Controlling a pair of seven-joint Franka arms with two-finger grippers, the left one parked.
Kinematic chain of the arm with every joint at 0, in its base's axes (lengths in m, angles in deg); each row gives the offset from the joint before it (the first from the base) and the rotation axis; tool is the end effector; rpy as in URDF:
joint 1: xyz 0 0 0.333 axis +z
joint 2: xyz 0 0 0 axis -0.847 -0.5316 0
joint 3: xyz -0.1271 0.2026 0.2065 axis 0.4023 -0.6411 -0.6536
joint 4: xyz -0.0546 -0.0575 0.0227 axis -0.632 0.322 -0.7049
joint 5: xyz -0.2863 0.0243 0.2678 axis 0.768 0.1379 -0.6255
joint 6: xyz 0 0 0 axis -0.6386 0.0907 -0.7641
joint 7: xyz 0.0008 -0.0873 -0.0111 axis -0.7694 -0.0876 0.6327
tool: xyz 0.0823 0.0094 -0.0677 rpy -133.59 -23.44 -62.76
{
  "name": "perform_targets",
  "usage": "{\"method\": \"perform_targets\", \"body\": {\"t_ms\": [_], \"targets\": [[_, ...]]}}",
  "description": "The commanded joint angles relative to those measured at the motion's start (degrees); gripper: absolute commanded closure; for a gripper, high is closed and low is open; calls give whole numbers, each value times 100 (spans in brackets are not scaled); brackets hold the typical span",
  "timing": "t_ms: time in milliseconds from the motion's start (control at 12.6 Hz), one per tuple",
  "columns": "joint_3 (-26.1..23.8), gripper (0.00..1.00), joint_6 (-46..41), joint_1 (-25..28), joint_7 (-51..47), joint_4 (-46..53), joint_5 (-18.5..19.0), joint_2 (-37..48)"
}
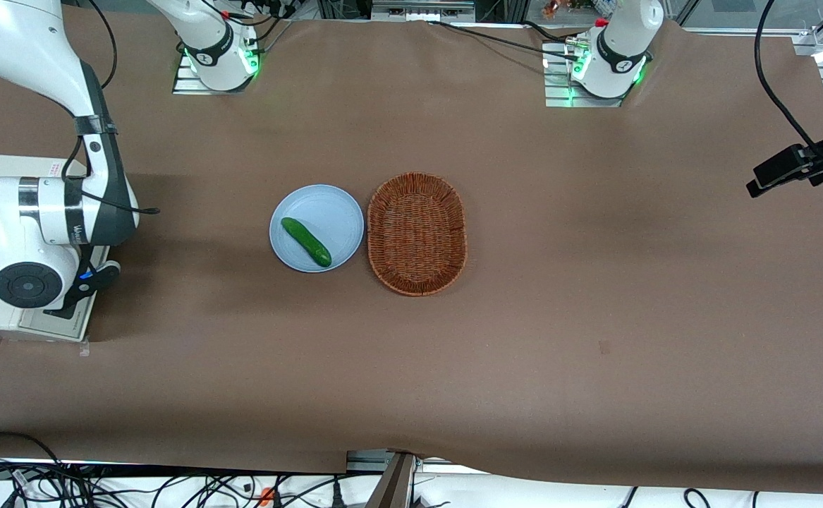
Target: Open oven door with right arm only
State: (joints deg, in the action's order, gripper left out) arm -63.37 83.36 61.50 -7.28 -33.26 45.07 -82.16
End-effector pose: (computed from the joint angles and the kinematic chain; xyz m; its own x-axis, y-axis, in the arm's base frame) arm 0.6474 -0.0678 0.3326 0.6005 0.3935 -0.6961 0.6580 -0.7378 0.1506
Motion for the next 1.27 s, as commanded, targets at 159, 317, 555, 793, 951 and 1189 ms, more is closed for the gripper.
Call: {"method": "perform_targets", "body": {"t_ms": [159,317,555,793,951,1189], "targets": [[-36,100,109,-63,210,41,134,-60],[-36,100,118,-106,289,32,134,-60],[-36,100,214,-159,333,33,134,-87],[-36,100,346,-212,395,33,126,-148],[-36,100,416,-212,369,41,73,-183],[-54,100,469,-186,254,85,-111,-254]]}}
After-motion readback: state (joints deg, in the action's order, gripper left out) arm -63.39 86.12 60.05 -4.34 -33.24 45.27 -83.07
